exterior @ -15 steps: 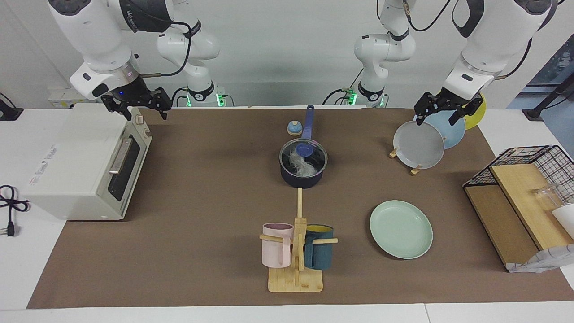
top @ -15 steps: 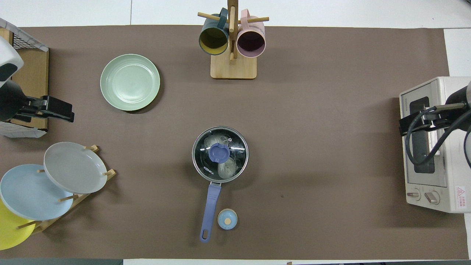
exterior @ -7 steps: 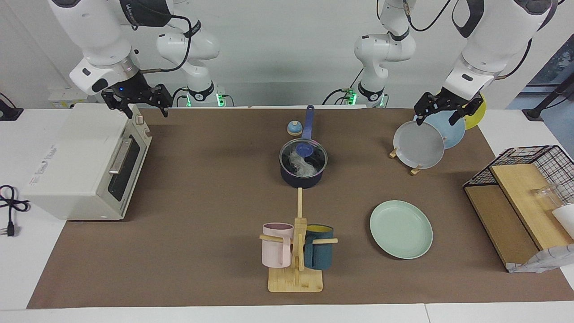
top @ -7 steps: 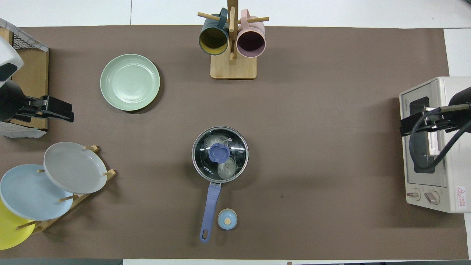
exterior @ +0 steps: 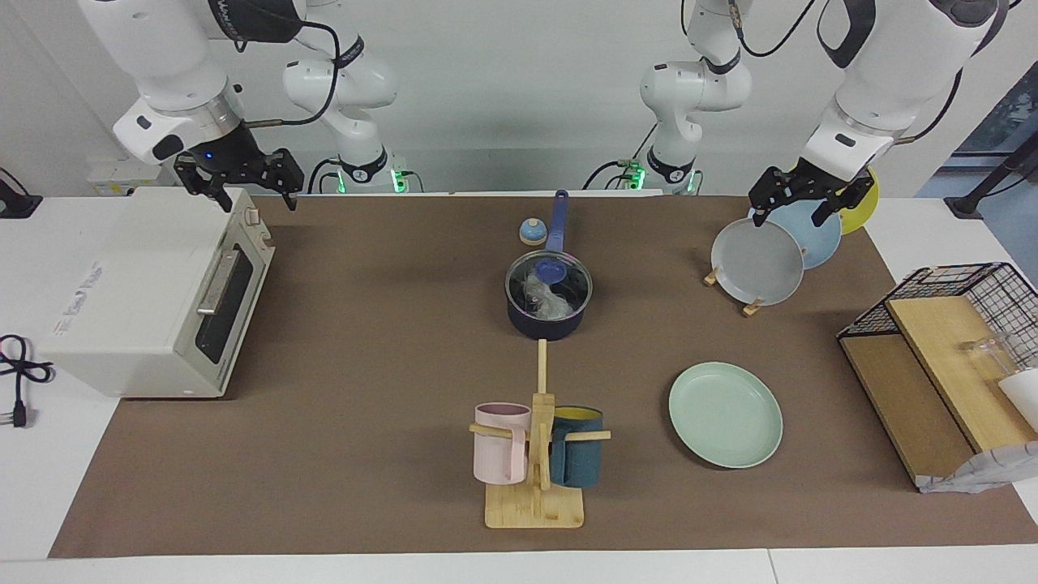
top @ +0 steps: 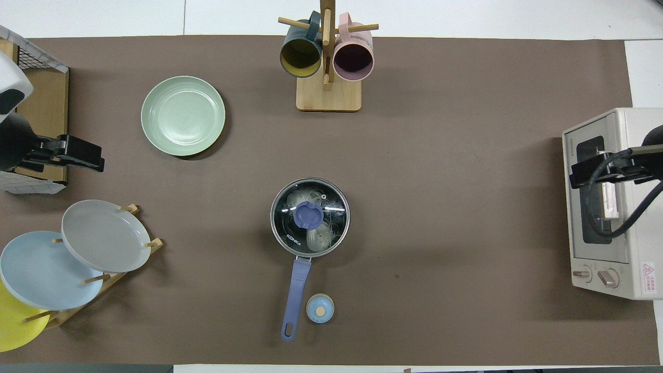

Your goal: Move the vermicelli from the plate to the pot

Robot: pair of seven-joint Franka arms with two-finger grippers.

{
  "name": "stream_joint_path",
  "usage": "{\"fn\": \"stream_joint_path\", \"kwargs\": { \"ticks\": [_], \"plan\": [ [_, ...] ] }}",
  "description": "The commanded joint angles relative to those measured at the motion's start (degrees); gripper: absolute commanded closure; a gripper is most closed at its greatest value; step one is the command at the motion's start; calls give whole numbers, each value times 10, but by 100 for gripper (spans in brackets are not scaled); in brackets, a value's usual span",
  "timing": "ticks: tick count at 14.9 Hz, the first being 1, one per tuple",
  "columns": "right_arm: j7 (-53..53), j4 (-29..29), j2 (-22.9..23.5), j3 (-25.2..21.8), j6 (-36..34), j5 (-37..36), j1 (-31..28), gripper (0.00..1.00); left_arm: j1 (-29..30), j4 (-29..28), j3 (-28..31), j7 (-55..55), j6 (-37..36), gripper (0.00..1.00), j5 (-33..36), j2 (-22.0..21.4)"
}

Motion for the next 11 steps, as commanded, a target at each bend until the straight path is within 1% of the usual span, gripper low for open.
{"fn": "stream_joint_path", "kwargs": {
  "ticks": [1, 11],
  "plan": [
    [-6, -2, -4, -2, 8, 2, 1, 0, 2, -12, -1, 2, 5, 0, 15, -12],
    [-5, -2, -4, -2, 9, 10, 1, 0, 2, -12, -2, 2, 5, 0, 15, -12]
  ]
}}
